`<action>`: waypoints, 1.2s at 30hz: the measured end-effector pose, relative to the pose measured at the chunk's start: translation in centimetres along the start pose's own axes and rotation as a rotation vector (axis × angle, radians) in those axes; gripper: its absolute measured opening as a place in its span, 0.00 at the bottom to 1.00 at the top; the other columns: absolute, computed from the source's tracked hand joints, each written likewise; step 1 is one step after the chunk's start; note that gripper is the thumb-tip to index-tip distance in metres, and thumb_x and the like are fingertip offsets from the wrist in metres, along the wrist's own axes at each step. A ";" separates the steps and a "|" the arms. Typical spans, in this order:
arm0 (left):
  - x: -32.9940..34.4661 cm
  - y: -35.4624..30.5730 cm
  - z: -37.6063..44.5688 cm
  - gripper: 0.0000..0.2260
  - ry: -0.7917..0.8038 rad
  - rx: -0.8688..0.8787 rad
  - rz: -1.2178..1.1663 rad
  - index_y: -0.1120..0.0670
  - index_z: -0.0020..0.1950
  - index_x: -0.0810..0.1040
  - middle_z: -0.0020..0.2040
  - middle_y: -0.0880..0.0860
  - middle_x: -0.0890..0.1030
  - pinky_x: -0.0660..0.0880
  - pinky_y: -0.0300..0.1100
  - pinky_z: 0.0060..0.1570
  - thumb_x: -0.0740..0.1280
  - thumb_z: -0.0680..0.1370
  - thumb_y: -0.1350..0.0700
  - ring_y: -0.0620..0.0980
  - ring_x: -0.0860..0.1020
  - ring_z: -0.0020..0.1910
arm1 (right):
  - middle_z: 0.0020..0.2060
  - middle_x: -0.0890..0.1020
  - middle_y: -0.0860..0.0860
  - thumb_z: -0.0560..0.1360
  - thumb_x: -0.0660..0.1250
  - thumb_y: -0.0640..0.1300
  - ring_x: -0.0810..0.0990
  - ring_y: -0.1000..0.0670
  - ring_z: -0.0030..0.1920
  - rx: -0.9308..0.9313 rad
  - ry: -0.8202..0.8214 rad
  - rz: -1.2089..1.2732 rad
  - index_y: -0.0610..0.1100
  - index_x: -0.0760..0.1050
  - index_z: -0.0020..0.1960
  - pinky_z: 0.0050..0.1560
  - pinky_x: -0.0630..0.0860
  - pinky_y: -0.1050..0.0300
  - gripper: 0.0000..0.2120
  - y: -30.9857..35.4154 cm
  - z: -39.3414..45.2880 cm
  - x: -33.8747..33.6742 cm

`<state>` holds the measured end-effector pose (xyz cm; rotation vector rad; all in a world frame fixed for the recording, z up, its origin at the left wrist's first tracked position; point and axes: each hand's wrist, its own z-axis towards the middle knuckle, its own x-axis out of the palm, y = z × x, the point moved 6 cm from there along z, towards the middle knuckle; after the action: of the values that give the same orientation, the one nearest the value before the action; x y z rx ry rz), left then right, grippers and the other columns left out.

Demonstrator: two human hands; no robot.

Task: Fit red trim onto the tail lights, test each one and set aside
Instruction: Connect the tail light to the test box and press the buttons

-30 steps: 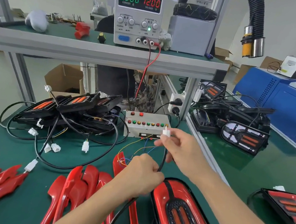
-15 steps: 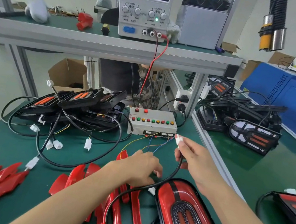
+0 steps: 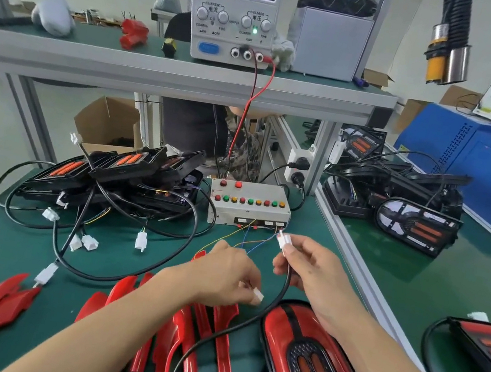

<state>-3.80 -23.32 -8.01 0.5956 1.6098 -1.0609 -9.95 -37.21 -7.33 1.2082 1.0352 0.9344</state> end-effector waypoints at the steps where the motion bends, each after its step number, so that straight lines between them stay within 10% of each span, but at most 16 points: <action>1: -0.8 0.7 -0.3 0.10 -0.052 -0.018 -0.094 0.49 0.51 0.85 0.45 0.46 0.84 0.71 0.46 0.57 0.70 0.78 0.45 0.46 0.78 0.48 | 0.40 0.86 0.50 0.83 0.65 0.45 0.85 0.52 0.41 -0.008 0.000 0.004 0.52 0.82 0.55 0.49 0.77 0.50 0.07 0.0 0.0 0.0; 5: -3.4 3.2 -1.6 0.07 -0.232 -0.075 -0.567 0.46 0.53 0.87 0.43 0.44 0.85 0.74 0.39 0.43 0.71 0.80 0.47 0.40 0.78 0.39 | 0.36 0.82 0.53 0.84 0.64 0.47 0.81 0.54 0.37 -0.051 0.029 -0.064 0.64 0.82 0.54 0.45 0.76 0.52 0.13 0.4 -0.2 0.5; 8: -3.9 3.7 -1.8 0.08 -0.255 -0.071 -0.685 0.45 0.56 0.86 0.49 0.62 0.84 0.75 0.53 0.46 0.69 0.81 0.46 0.48 0.76 0.42 | 0.31 0.76 0.55 0.83 0.63 0.51 0.76 0.56 0.33 -0.096 0.067 -0.175 0.67 0.80 0.57 0.39 0.76 0.60 0.11 0.9 -0.3 1.2; 12: -3.9 4.0 -1.9 0.10 -0.326 -0.086 -0.621 0.46 0.61 0.84 0.53 0.58 0.84 0.75 0.55 0.61 0.66 0.83 0.52 0.54 0.82 0.53 | 0.30 0.68 0.56 0.84 0.62 0.52 0.70 0.57 0.31 -0.117 0.128 -0.269 0.63 0.81 0.58 0.39 0.79 0.62 0.10 1.5 -0.6 2.3; 18: -3.7 3.6 -1.9 0.11 -0.372 -0.034 -0.532 0.47 0.63 0.84 0.44 0.43 0.80 0.71 0.30 0.50 0.65 0.84 0.55 0.36 0.78 0.46 | 0.26 0.70 0.58 0.85 0.61 0.50 0.71 0.57 0.29 -0.108 0.114 -0.415 0.60 0.80 0.55 0.30 0.70 0.72 0.10 2.2 -0.8 2.6; 30: -3.4 3.6 -2.1 0.12 -0.378 -0.026 -0.533 0.48 0.65 0.82 0.46 0.53 0.79 0.74 0.41 0.54 0.64 0.84 0.56 0.46 0.78 0.48 | 0.31 0.73 0.52 0.83 0.64 0.51 0.74 0.55 0.31 -0.043 0.149 -0.362 0.54 0.78 0.53 0.38 0.77 0.58 0.04 1.3 -0.6 3.0; 36: -3.3 3.2 -2.2 0.13 -0.373 -0.013 -0.520 0.50 0.67 0.81 0.40 0.45 0.73 0.68 0.28 0.46 0.64 0.84 0.58 0.36 0.73 0.40 | 0.31 0.79 0.54 0.83 0.66 0.48 0.76 0.57 0.32 -0.013 0.144 -0.297 0.50 0.80 0.52 0.39 0.78 0.61 0.05 1.1 -0.7 3.0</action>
<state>-1.28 -19.43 -5.89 -0.0494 1.4646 -1.4401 -9.87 -34.01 -6.62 0.9537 1.2815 0.8012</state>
